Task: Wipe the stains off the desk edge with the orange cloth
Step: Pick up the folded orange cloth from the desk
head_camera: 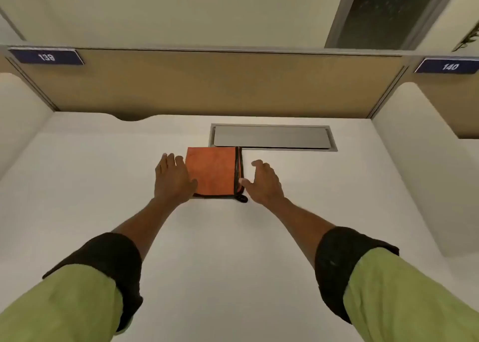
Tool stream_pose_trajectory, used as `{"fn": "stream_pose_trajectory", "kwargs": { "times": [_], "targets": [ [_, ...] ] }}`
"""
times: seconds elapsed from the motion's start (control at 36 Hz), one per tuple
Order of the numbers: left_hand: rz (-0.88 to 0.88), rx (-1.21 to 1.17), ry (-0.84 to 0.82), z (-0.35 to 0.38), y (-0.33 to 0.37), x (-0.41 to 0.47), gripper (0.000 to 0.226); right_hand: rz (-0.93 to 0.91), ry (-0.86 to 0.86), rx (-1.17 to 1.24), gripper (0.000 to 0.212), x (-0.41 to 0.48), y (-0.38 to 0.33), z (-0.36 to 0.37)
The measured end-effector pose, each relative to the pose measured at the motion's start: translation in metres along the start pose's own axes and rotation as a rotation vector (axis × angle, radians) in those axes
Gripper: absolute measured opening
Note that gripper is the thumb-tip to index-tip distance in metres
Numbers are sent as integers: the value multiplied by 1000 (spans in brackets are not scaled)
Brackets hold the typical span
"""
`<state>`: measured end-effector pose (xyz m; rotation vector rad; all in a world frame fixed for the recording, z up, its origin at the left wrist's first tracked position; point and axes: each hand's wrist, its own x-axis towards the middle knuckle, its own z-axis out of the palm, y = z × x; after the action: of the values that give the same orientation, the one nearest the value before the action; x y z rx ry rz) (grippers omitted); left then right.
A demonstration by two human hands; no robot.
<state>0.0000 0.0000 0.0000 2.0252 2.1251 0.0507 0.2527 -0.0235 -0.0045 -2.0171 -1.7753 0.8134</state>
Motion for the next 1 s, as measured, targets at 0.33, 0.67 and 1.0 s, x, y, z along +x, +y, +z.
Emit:
{"fn": "stream_pose_trajectory", "kwargs": {
  "times": [0.33, 0.67, 1.0],
  "targets": [
    [-129, -243, -156, 33, -3, 54, 58, 184, -21, -5, 60, 61, -25, 42],
    [-531, -806, -136, 27, -4, 78, 47, 496, 5, 351, 53, 89, -39, 52],
    [-309, -1263, -234, 17, -17, 56, 61, 426, 110, 978, 74, 47, -2, 6]
  ]
}}
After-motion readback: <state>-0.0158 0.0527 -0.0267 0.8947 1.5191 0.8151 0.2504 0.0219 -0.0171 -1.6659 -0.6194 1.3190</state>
